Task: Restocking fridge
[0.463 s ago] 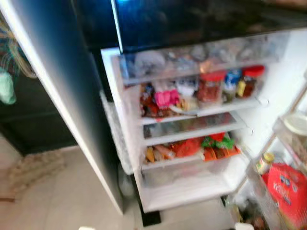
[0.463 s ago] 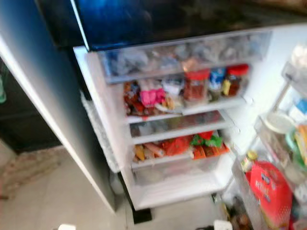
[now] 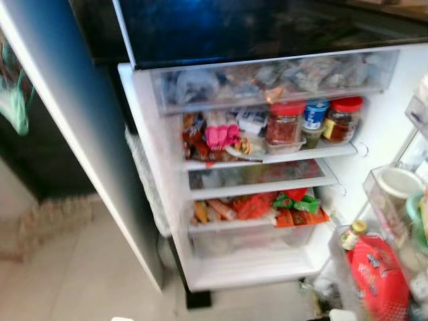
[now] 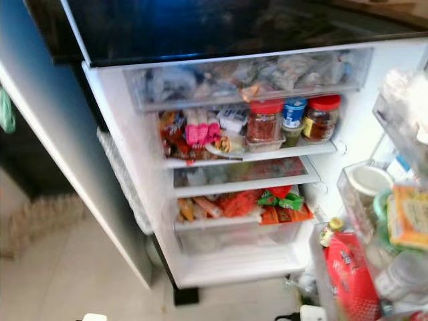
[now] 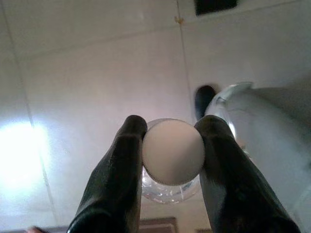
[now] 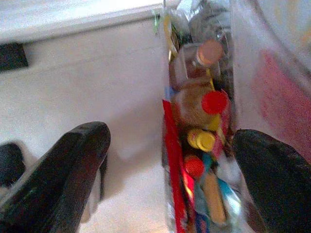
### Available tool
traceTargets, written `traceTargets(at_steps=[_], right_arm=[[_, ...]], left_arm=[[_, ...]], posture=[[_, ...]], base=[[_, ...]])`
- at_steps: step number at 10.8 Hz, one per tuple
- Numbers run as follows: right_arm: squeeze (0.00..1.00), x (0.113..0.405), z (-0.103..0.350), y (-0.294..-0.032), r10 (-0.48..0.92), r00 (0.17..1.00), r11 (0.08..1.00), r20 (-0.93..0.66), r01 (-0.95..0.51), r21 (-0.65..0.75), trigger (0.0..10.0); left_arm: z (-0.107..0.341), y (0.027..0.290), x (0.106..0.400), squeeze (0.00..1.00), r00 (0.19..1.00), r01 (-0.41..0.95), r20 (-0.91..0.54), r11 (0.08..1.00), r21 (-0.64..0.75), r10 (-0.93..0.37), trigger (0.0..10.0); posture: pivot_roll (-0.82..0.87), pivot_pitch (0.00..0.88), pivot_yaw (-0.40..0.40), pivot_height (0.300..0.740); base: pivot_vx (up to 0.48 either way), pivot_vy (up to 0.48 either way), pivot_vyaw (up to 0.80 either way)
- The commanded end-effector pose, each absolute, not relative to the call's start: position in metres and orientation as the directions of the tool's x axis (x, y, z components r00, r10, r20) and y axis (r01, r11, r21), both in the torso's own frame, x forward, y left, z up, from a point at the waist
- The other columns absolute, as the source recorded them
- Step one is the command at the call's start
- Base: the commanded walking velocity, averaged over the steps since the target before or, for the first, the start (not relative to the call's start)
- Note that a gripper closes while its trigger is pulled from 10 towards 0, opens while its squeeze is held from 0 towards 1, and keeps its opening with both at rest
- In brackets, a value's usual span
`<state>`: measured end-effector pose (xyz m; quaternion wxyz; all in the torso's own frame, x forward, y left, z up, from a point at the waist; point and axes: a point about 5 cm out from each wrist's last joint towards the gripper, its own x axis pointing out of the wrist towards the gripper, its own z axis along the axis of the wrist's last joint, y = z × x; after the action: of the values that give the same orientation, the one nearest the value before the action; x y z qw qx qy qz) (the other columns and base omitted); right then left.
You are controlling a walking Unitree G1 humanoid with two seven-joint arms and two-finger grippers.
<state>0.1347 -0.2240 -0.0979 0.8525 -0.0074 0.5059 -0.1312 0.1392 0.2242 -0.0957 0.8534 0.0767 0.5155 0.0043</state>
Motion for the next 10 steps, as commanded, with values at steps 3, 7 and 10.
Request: traceTargets(at_steps=[3, 7, 10], right_arm=[[0.0, 0.137, -0.094, -0.234, -0.288, 0.458, 0.952, -0.841, 0.231, -0.2, 10.0], [0.0, 0.137, -0.093, -0.24, -0.327, 0.449, 0.941, -0.831, 0.239, -0.241, 10.0], [0.0, 0.136, -0.091, -0.248, -0.369, 0.442, 0.92, -0.818, 0.299, -0.253, 10.0]], left_arm=[[-0.096, 0.23, 0.134, 0.0, 0.449, 0.051, -0.888, 0.989, 0.139, 0.102, 10.0], [-0.096, 0.23, 0.134, 0.0, 0.449, 0.054, -0.888, 0.989, 0.136, 0.098, 10.0], [-0.096, 0.231, 0.134, 0.0, 0.448, 0.056, -0.889, 0.989, 0.136, 0.097, 10.0]], posture=[[0.02, 0.0, 0.026, 0.74], [0.02, 0.0, 0.026, 0.74], [0.02, 0.0, 0.029, 0.74]], base=[[0.0, 0.0, 0.0], [0.0, 0.0, 0.0], [0.0, 0.0, 0.0]])
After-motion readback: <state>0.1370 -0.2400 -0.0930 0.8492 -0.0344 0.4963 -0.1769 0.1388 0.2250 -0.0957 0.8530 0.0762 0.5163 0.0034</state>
